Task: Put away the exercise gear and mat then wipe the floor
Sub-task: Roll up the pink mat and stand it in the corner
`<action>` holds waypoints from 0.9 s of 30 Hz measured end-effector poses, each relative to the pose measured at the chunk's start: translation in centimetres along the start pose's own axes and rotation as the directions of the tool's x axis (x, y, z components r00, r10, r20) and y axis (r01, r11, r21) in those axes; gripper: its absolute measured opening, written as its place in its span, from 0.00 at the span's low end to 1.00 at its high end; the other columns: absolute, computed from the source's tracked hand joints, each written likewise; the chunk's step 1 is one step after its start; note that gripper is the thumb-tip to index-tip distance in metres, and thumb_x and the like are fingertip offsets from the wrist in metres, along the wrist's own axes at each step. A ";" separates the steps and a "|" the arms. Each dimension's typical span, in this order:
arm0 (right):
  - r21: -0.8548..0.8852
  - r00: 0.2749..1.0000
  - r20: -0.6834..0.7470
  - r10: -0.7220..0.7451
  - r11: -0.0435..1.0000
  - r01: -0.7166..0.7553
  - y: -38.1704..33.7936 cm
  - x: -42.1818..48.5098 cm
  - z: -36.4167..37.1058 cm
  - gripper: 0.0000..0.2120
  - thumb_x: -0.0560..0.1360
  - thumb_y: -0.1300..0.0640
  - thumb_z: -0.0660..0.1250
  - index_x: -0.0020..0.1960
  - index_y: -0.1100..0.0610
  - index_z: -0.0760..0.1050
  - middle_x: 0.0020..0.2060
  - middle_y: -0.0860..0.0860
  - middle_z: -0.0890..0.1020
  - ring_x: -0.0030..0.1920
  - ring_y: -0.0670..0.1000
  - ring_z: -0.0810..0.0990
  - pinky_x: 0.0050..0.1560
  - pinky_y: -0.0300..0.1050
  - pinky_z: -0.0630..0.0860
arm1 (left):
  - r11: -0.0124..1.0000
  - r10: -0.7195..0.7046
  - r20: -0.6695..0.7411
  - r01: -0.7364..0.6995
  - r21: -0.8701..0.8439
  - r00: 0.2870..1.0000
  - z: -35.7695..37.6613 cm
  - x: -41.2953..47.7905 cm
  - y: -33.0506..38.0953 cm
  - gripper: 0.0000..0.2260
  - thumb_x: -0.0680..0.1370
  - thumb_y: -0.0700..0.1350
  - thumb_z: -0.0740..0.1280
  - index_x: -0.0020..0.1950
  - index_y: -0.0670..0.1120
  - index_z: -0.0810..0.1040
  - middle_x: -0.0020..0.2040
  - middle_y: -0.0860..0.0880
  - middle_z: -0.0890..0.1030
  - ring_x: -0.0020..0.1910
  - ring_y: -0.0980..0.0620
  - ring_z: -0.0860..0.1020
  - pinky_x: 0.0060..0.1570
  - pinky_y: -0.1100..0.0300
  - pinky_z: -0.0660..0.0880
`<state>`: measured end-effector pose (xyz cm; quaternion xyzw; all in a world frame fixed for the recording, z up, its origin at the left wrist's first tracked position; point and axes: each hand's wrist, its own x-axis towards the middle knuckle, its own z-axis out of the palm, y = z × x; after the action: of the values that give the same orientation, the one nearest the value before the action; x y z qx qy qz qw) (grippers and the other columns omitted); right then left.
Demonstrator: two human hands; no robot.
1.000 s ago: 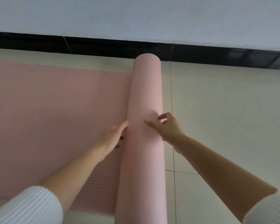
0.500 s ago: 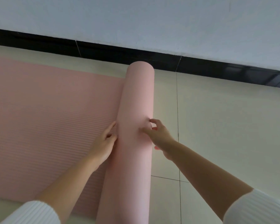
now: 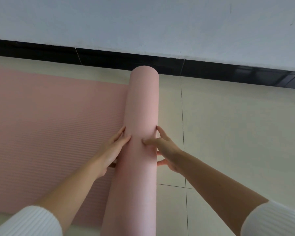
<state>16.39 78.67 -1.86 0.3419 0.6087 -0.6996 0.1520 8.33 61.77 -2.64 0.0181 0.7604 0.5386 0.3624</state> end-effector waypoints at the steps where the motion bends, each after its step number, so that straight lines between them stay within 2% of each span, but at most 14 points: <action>1: -0.004 1.000 -0.012 -0.003 1.000 0.003 0.0 -0.3 -0.7 0.42 0.70 0.52 0.71 0.75 0.36 0.51 0.63 0.47 0.75 0.57 0.53 0.78 0.50 0.57 0.79 | 1.000 -0.004 0.018 0.004 -0.006 1.000 0.6 0.0 0.1 0.24 0.73 0.64 0.65 0.67 0.72 0.63 0.65 0.59 0.75 0.62 0.51 0.75 0.55 0.51 0.74; 2: -0.010 1.000 -0.029 -0.005 1.000 0.005 -0.1 -0.7 -1.7 0.42 0.69 0.53 0.71 0.75 0.37 0.52 0.63 0.47 0.75 0.56 0.54 0.78 0.50 0.58 0.79 | 1.000 -0.006 0.042 0.007 -0.008 0.999 1.4 0.0 0.3 0.24 0.72 0.65 0.65 0.67 0.72 0.63 0.66 0.59 0.74 0.63 0.51 0.74 0.62 0.48 0.71; 4: -0.026 0.998 -0.064 -0.005 1.000 0.004 -0.1 -1.6 -4.1 0.40 0.70 0.54 0.71 0.74 0.37 0.54 0.60 0.48 0.76 0.55 0.55 0.79 0.51 0.59 0.79 | 1.000 -0.008 0.098 0.009 -0.013 0.995 3.6 0.1 0.6 0.26 0.70 0.66 0.66 0.67 0.73 0.63 0.66 0.59 0.74 0.64 0.51 0.74 0.67 0.44 0.66; 7: -0.055 0.992 -0.124 0.003 0.998 -0.010 0.0 -3.4 -8.4 0.40 0.70 0.57 0.70 0.74 0.38 0.54 0.56 0.47 0.76 0.53 0.55 0.79 0.51 0.59 0.78 | 0.999 -0.006 0.195 0.013 -0.032 0.981 7.9 0.2 1.1 0.27 0.70 0.65 0.68 0.66 0.72 0.63 0.65 0.57 0.75 0.63 0.49 0.75 0.67 0.42 0.66; 9: -0.073 0.985 -0.174 0.023 0.997 -0.036 0.3 -4.9 -11.3 0.41 0.70 0.57 0.71 0.74 0.37 0.54 0.57 0.48 0.75 0.52 0.56 0.79 0.48 0.58 0.79 | 0.998 -0.015 0.255 0.030 -0.056 0.967 11.1 0.2 1.1 0.27 0.67 0.66 0.69 0.64 0.73 0.64 0.63 0.55 0.77 0.62 0.47 0.76 0.66 0.40 0.66; 11: -0.098 0.973 -0.225 0.045 0.993 -0.069 0.7 -6.3 -14.1 0.42 0.69 0.57 0.72 0.74 0.37 0.55 0.59 0.49 0.74 0.52 0.56 0.79 0.49 0.58 0.79 | 0.995 -0.018 0.304 0.045 -0.084 0.953 14.4 0.0 1.0 0.23 0.68 0.64 0.70 0.61 0.75 0.66 0.61 0.55 0.79 0.60 0.46 0.77 0.64 0.40 0.68; 14: -0.138 0.955 -0.290 0.064 0.985 -0.108 1.2 -8.1 -18.0 0.41 0.68 0.57 0.72 0.73 0.38 0.57 0.61 0.49 0.73 0.51 0.55 0.79 0.48 0.57 0.79 | 0.987 -0.004 0.368 0.063 -0.148 0.930 18.9 -0.3 0.9 0.20 0.73 0.59 0.68 0.62 0.73 0.67 0.56 0.54 0.81 0.55 0.48 0.80 0.57 0.46 0.74; 17: -0.155 0.935 -0.345 0.077 0.978 -0.137 1.5 -9.8 -21.3 0.39 0.68 0.57 0.72 0.73 0.39 0.59 0.60 0.48 0.73 0.50 0.55 0.78 0.49 0.58 0.79 | 0.976 0.019 0.431 0.076 -0.202 0.902 22.9 -0.6 1.1 0.23 0.75 0.56 0.67 0.66 0.70 0.64 0.57 0.52 0.81 0.48 0.51 0.80 0.40 0.56 0.75; 18: -0.158 0.929 -0.362 0.080 0.977 -0.146 1.5 -10.1 -22.2 0.39 0.68 0.57 0.72 0.73 0.40 0.59 0.59 0.48 0.72 0.50 0.55 0.78 0.50 0.58 0.79 | 0.975 0.024 0.453 0.080 -0.209 0.891 23.9 -0.8 1.3 0.23 0.75 0.56 0.67 0.66 0.71 0.64 0.58 0.53 0.81 0.48 0.53 0.79 0.39 0.58 0.75; 19: -0.161 0.921 -0.380 0.084 0.975 -0.155 1.6 -10.4 -22.8 0.39 0.68 0.57 0.72 0.73 0.40 0.59 0.59 0.48 0.72 0.50 0.55 0.78 0.50 0.58 0.79 | 0.976 0.025 0.472 0.081 -0.202 0.881 24.7 -0.7 1.3 0.23 0.75 0.57 0.67 0.66 0.71 0.63 0.59 0.54 0.80 0.49 0.53 0.79 0.40 0.57 0.76; 22: -0.199 0.906 -0.416 0.078 0.964 -0.175 2.1 -10.5 -23.2 0.40 0.67 0.56 0.74 0.73 0.41 0.60 0.61 0.49 0.72 0.52 0.56 0.78 0.50 0.58 0.79 | 0.991 -0.004 0.500 0.069 -0.113 0.866 25.5 -0.6 1.3 0.24 0.77 0.55 0.64 0.70 0.68 0.58 0.61 0.57 0.78 0.57 0.55 0.77 0.57 0.53 0.75; 24: -0.269 0.902 -0.431 0.028 0.950 -0.158 2.8 -10.1 -22.4 0.42 0.66 0.54 0.76 0.73 0.41 0.59 0.61 0.49 0.72 0.54 0.54 0.77 0.50 0.54 0.79 | 0.995 -0.024 0.484 0.065 -0.069 0.875 24.8 -0.5 1.2 0.21 0.79 0.51 0.62 0.69 0.65 0.60 0.56 0.59 0.79 0.53 0.58 0.78 0.51 0.60 0.75; 27: -0.503 0.881 -0.452 -0.143 0.856 -0.119 3.5 -8.9 -21.1 0.44 0.65 0.43 0.76 0.74 0.41 0.57 0.60 0.50 0.71 0.55 0.52 0.73 0.51 0.46 0.73 | 0.998 -0.039 0.425 0.055 -0.025 0.904 23.0 -0.3 0.9 0.21 0.79 0.50 0.63 0.68 0.66 0.61 0.50 0.61 0.79 0.47 0.64 0.77 0.42 0.64 0.72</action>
<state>31.21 96.30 0.94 0.4446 0.7943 -0.4062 0.0799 21.38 80.53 -5.37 0.1100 0.6537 0.5267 0.5321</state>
